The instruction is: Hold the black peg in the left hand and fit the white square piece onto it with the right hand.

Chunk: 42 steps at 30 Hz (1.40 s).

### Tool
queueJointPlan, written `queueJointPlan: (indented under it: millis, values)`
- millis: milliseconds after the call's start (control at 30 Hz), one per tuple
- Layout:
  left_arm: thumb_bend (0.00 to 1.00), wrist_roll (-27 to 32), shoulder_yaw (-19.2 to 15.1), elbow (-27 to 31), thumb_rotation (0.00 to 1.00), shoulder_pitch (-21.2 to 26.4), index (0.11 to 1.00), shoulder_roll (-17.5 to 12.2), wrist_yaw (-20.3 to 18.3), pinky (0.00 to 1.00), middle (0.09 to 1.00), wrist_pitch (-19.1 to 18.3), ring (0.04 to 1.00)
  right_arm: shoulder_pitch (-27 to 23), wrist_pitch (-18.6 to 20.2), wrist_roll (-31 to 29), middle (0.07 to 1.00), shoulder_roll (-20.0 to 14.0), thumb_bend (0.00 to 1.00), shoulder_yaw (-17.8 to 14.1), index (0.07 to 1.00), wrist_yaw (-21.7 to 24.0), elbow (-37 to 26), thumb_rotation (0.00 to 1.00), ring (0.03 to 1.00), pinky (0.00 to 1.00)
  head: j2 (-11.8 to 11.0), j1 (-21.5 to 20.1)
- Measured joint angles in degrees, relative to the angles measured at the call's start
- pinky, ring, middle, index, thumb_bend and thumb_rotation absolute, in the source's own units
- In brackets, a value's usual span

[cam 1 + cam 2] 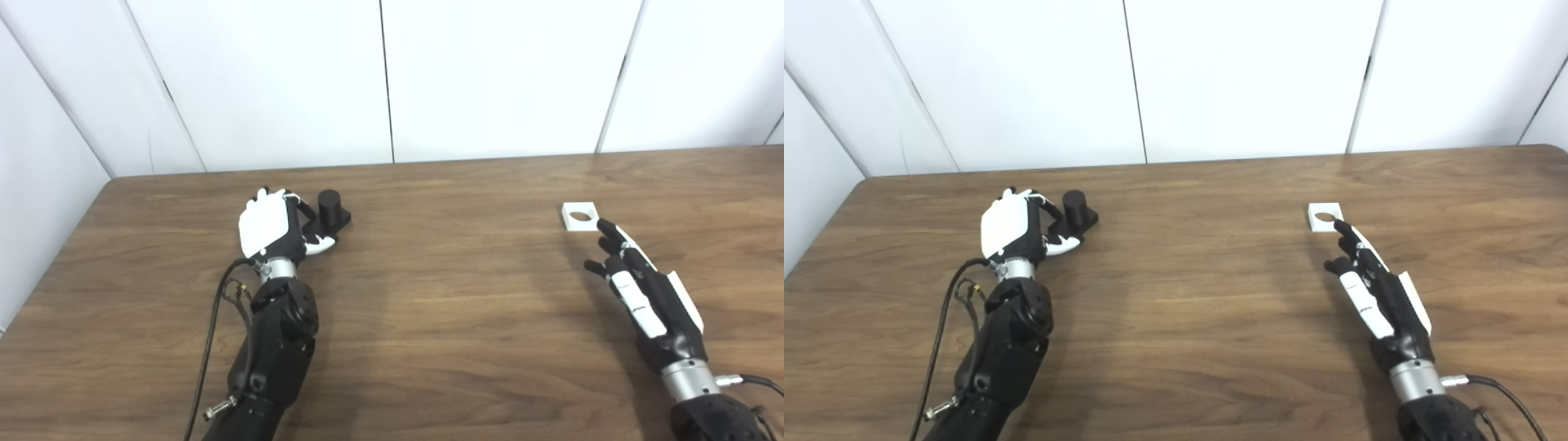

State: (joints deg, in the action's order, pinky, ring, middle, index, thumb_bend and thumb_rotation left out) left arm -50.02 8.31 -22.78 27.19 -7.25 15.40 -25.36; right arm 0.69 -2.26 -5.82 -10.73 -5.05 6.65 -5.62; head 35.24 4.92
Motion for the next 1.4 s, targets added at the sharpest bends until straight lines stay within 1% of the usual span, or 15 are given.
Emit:
queueJointPlan:
  millis: [233,400,533,700,867,1000,1033,1200,1333,1400]
  values:
    - [0.51,0.9,1.6,0.3,0.06,-0.2,0.484,-0.8,0.6,0.99,0.872,0.1,0.984,0.1,-0.2,0.1,0.974,-0.1,0.62,0.0,0.924,0.0,-0.1,0.77,0.974,0.85,0.2,-0.2]
    - [0.51,2.6,1.7,2.2,0.06,-1.6,0.481,-1.1,0.6,0.97,0.87,0.1,0.989,0.1,-0.1,0.1,0.976,-0.1,0.59,-0.1,0.925,0.1,-0.2,0.77,0.981,0.85,0.3,-0.3]
    - [0.51,3.4,1.9,3.8,0.07,-2.7,0.483,-1.1,0.7,0.97,0.878,0.3,0.997,0.2,-0.1,0.0,0.979,-0.4,0.58,0.0,0.927,0.1,-0.2,0.75,0.983,0.86,0.4,-0.4]
    - [0.51,4.2,2.4,6.1,0.07,-3.7,0.484,-1.2,-0.3,0.97,0.878,0.0,1.0,0.2,-0.1,0.0,0.984,-0.5,0.57,0.0,0.932,0.1,-0.2,0.75,0.989,0.87,0.5,-0.6]
    - [0.51,4.4,3.4,11.1,0.07,-6.2,0.485,-1.0,-2.8,0.93,0.875,-0.8,0.99,0.2,0.0,0.0,0.987,-0.8,0.58,0.1,0.938,0.2,-0.2,0.76,0.991,0.88,0.5,-0.7]
    - [0.51,3.6,4.9,14.0,0.07,-8.3,0.485,-0.6,-3.3,0.9,0.878,-0.9,0.99,0.2,0.1,-0.1,0.985,-1.0,0.58,0.2,0.936,0.3,-0.2,0.75,0.99,0.88,0.5,-0.7]
    - [0.51,3.5,5.3,14.9,0.07,-8.7,0.486,-0.6,-3.9,0.89,0.877,-0.9,0.988,0.2,0.1,-0.1,0.984,-1.0,0.58,0.2,0.935,0.3,-0.2,0.75,0.988,0.88,0.5,-0.7]
    - [0.51,2.4,7.2,19.6,0.07,-11.2,0.488,-0.5,-6.2,0.87,0.877,-1.2,0.988,0.1,0.4,0.1,0.983,-1.1,0.58,0.4,0.937,0.3,-0.4,0.76,0.988,0.88,0.8,-1.0]
    - [0.51,2.3,9.1,23.0,0.07,-13.9,0.487,-0.1,-7.0,0.86,0.878,-0.4,0.981,0.1,1.1,0.4,0.984,-1.2,0.59,0.6,0.935,0.3,-0.4,0.76,0.992,0.89,0.9,-1.3]
    - [0.51,1.8,9.9,24.0,0.07,-14.5,0.488,-0.2,-7.5,0.86,0.884,-0.4,0.986,0.1,1.2,0.4,0.983,-1.2,0.61,0.7,0.934,0.3,-0.4,0.76,0.991,0.89,0.9,-1.5]
